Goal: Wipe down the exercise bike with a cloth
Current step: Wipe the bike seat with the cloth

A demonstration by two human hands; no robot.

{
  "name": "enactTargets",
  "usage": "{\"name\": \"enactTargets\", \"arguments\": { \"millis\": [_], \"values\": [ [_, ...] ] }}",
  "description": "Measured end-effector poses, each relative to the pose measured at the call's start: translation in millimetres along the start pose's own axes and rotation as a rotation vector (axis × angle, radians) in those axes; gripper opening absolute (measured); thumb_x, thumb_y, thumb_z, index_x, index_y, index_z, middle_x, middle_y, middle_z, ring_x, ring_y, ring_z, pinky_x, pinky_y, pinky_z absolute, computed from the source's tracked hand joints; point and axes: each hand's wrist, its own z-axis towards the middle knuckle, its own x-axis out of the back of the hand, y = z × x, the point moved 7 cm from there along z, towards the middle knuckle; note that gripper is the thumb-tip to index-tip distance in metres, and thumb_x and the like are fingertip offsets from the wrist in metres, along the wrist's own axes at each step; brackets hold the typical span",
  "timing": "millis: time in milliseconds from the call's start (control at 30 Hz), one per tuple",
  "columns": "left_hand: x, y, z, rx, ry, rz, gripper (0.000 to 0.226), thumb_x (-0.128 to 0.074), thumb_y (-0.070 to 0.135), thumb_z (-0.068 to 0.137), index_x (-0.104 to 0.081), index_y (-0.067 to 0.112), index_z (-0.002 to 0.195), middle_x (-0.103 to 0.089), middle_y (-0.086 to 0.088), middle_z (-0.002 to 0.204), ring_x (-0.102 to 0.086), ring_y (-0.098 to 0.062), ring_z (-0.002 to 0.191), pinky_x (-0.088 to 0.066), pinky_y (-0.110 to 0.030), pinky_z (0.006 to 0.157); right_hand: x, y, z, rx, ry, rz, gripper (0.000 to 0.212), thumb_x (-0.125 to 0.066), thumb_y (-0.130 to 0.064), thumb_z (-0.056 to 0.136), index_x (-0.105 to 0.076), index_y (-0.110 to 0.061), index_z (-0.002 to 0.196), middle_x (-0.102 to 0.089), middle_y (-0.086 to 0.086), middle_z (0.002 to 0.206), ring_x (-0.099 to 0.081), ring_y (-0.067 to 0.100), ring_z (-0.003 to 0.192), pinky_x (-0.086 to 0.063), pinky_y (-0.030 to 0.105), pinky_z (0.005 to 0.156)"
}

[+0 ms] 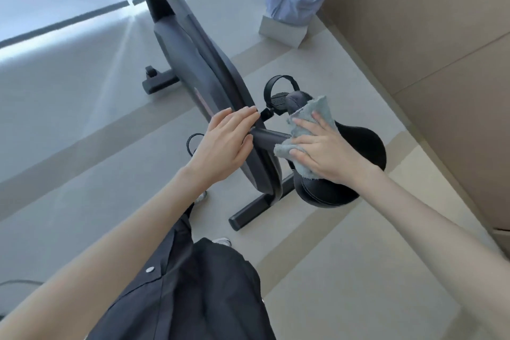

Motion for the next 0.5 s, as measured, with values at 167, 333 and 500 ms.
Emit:
{"name": "enactTargets", "arguments": {
  "millis": [167,333,500],
  "values": [
    [-9.4,20.3,-9.4,-0.001,0.023,-0.026,0.04,-0.044,0.013,0.094,-0.052,0.004,0.132,-0.052,-0.009,0.139,-0.049,-0.023,0.127,-0.025,-0.04,0.113,-4.5,-17.9,-24.4,0.016,0.065,0.019,0.043,-0.04,-0.03,0.096,-0.072,-0.002,0.098,-0.073,0.004,0.1,-0.059,0.022,0.113,-0.026,0.042,0.112],
    [-12.0,32.0,-4.2,-0.034,0.021,-0.053,0.04,-0.045,0.014,0.094,-0.053,0.004,0.132,-0.053,-0.009,0.138,-0.049,-0.023,0.128,-0.026,-0.041,0.113,-7.5,-34.5,-56.7,0.087,0.138,-0.077,0.037,-0.045,-0.036,0.096,-0.073,-0.013,0.099,-0.067,0.002,0.116,-0.053,0.025,0.122,-0.03,0.049,0.109],
    [-12.1,36.8,4.8,-0.066,-0.004,-0.05,0.04,-0.044,0.014,0.094,-0.053,0.004,0.131,-0.053,-0.008,0.138,-0.049,-0.023,0.128,-0.026,-0.041,0.113,-12.5,-33.0,-94.7,0.134,0.156,-0.166,0.038,-0.042,-0.045,0.096,-0.061,-0.028,0.125,-0.048,0.006,0.139,-0.04,0.032,0.131,-0.03,0.058,0.105]
  ]
}}
